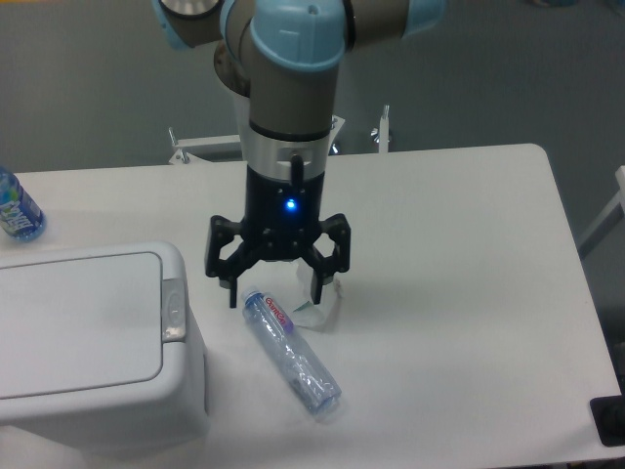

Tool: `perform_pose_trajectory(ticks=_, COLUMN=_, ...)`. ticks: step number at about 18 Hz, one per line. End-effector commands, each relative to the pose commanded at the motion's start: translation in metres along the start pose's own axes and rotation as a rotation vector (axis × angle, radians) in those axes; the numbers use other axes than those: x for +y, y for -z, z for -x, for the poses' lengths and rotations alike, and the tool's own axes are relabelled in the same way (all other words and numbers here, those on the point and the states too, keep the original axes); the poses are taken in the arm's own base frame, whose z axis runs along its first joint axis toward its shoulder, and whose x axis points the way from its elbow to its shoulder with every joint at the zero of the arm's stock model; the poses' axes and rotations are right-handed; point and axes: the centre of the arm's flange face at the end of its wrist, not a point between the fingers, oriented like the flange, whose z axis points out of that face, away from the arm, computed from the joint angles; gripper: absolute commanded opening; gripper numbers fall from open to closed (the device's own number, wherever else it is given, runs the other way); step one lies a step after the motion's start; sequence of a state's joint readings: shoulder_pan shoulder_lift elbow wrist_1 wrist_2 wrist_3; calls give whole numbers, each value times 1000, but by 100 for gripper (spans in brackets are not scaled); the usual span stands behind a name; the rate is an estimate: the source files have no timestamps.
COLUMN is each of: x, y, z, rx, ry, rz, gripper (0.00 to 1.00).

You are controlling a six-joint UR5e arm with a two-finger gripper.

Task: Open the trash can
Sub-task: 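Lower the gripper and hook a finger under the trash can lid edge, then push the lid open, swinging it away from the can opening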

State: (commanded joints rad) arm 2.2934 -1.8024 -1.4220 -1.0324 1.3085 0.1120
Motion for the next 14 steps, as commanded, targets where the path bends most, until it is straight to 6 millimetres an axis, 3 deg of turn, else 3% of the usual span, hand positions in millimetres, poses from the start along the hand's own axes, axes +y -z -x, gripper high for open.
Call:
perform_pose_trajectory(ticks=9, x=5, y=-10, z=-24, rx=20, ry=-18, rz=20, gripper=100)
perform_pose_trajectory(ticks=14, x=6, y=-14, z=-26, rx=22, ry=-22, rz=26, gripper=100)
